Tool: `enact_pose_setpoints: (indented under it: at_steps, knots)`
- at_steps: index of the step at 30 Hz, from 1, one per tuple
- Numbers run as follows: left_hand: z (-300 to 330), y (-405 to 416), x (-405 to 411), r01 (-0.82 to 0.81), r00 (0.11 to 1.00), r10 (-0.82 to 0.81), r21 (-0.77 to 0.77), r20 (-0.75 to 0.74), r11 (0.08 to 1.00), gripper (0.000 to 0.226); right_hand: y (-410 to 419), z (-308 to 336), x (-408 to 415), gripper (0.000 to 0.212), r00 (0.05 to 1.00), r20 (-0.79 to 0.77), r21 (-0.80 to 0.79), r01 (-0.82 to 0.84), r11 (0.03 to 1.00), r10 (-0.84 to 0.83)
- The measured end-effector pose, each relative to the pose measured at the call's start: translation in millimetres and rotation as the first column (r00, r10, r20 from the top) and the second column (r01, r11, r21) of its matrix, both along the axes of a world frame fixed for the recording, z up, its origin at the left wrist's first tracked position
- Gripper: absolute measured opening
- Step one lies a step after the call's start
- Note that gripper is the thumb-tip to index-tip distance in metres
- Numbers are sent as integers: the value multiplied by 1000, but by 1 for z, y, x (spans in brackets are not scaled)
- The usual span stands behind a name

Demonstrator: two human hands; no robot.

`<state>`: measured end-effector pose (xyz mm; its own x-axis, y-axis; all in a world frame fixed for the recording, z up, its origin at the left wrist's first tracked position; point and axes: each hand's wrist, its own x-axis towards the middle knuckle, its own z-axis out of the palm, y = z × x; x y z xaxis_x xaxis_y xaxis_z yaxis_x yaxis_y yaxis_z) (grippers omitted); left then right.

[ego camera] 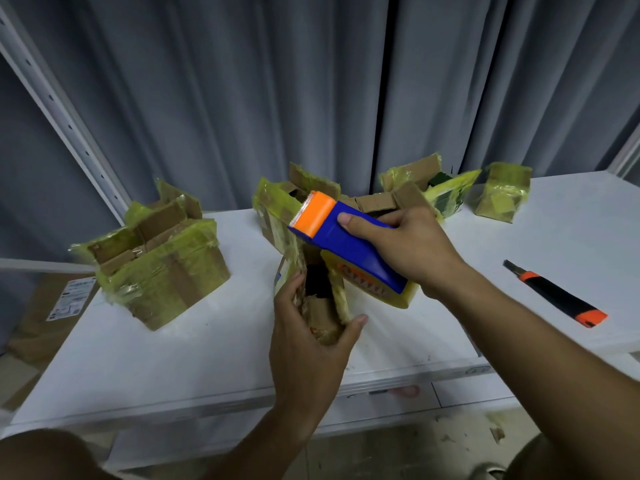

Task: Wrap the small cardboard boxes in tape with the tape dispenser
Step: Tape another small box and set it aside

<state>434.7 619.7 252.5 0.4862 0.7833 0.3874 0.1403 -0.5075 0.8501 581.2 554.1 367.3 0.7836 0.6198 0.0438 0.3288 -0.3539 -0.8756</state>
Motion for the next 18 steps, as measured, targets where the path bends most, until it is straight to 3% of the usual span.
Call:
enact_pose_setpoints:
  at_steps: [9,18]
  knots:
    - [-8,13,-4,-8,999,13,133,-40,991,45,1,4,6,52,999,-23,30,37,999,-37]
    - [-6,35,-23,50,978,5,259,-208,965,55,-8,10,16,39,998,31,52,54,997,-56]
